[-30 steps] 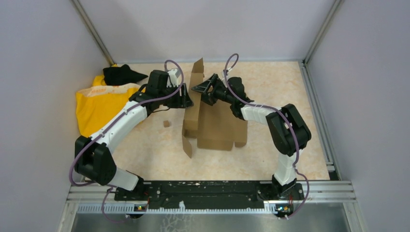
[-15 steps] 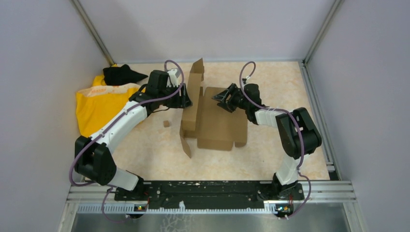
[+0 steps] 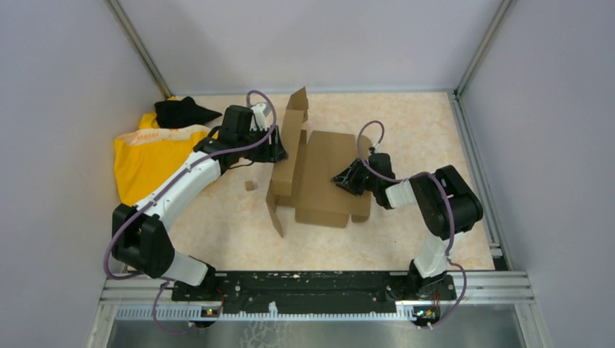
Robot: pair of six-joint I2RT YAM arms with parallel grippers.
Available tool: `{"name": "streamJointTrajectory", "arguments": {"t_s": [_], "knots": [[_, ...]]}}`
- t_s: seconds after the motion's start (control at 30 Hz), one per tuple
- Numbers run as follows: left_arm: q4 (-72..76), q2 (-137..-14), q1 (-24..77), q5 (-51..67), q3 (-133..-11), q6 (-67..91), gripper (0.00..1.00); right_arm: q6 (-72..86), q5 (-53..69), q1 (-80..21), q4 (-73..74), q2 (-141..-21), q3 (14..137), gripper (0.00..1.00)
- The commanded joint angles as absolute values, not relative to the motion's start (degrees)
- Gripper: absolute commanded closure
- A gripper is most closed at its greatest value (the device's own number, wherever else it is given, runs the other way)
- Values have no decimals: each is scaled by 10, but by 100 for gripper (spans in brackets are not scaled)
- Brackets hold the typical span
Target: Fold the paper box
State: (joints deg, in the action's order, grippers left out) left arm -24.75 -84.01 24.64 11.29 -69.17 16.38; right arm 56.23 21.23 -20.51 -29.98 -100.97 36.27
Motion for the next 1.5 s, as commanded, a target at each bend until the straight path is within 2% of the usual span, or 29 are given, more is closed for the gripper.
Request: {"name": "streamJointTrajectory", "arguments": {"t_s": [0.0,0.43,0.6,0.8,0.93,1.13,1.27,1.47], "knots": [[-265,-852,244,90,-693,139,36,565,166,-218,-350,-989,297,66],[-254,-883,243,90,-713,121,36,673,71,-360,-443,-932,118,66],[-247,-897,243,94,-724,113,36,663,27,-432,-346,-842,127,66],[-242,-919,243,101,-741,107,36,605,-20,-477,-191,-730,204,64],[-235,-928,243,116,-749,100,36,510,-14,-437,-100,-695,283,60],[-237,-947,243,126,-782,84,36,433,71,-272,-52,-702,371,59],[-247,-958,243,125,-803,77,36,416,113,-175,-58,-752,419,58],[-254,-980,241,132,-831,72,36,370,85,-149,-48,-900,518,55]]}}
